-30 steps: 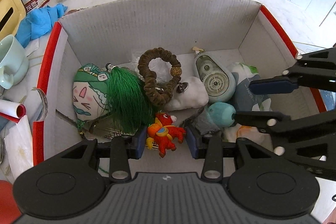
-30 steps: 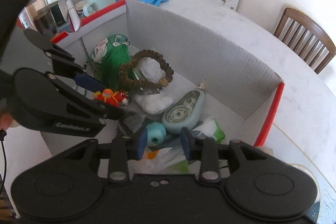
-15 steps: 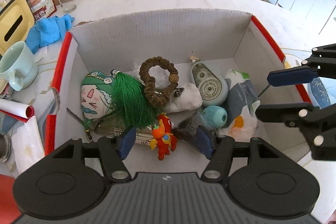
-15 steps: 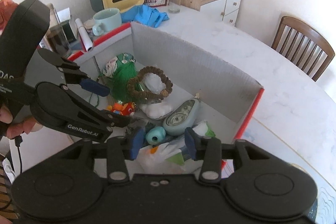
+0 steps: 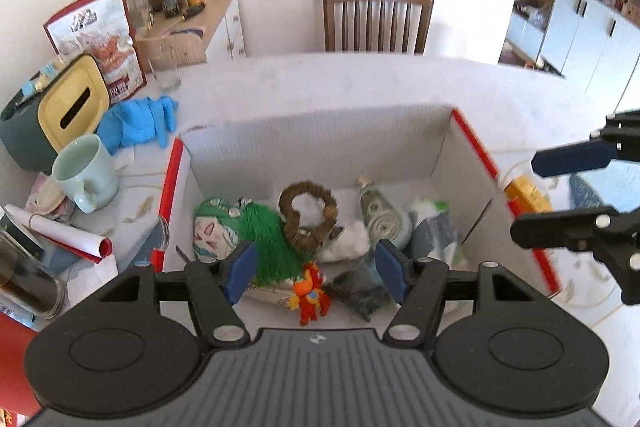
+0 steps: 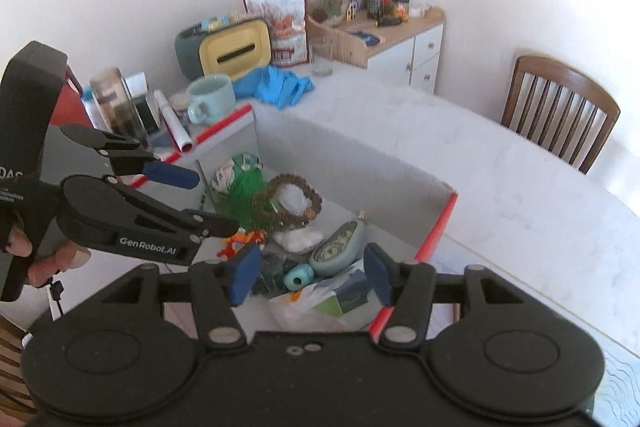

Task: Organize objects
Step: 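Open both grippers to drop the red figure and teal object into the box, then move the left gripper to the yellow box while the right moves to the cream roller, then grasp the yellow box with the left gripper while the right grasps the cream roller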

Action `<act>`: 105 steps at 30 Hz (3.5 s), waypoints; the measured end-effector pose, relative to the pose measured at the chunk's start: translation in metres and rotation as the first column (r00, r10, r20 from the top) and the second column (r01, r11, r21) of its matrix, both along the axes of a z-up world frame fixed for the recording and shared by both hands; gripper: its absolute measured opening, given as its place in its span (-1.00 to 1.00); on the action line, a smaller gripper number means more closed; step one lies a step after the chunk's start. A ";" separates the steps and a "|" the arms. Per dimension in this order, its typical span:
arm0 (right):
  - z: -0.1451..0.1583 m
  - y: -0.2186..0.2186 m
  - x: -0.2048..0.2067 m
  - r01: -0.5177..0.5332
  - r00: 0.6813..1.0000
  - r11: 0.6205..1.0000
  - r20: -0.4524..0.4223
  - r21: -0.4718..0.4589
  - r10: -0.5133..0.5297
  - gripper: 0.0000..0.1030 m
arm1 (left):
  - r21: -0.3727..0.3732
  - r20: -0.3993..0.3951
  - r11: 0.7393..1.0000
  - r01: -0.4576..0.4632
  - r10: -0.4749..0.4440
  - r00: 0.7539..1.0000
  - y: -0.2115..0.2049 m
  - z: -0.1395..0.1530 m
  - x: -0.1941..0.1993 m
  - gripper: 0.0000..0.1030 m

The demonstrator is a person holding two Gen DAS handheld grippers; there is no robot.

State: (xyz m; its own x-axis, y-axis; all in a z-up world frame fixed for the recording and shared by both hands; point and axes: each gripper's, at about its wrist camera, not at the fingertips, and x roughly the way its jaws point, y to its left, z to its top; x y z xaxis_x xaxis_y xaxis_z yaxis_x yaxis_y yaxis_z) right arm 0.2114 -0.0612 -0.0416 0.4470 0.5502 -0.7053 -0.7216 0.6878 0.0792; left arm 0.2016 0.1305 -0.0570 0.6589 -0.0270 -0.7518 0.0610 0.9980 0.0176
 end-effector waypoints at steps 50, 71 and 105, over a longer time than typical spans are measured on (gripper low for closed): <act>0.002 -0.211 0.032 0.122 0.992 0.993 0.021 0.005 -0.122 0.84 | -0.117 0.125 0.993 0.033 -0.018 0.992 -0.201 0.007 0.019 0.97; -0.046 -0.204 0.102 0.110 0.992 0.992 -0.061 -0.064 -0.114 0.81 | -0.023 0.077 1.000 0.002 -0.001 0.997 -0.259 -0.064 0.034 0.96; -0.128 -0.059 0.168 -0.169 0.946 0.957 -0.310 -0.237 0.090 -0.14 | 0.066 -0.005 0.987 -0.149 0.150 0.989 -0.290 -0.121 0.067 0.10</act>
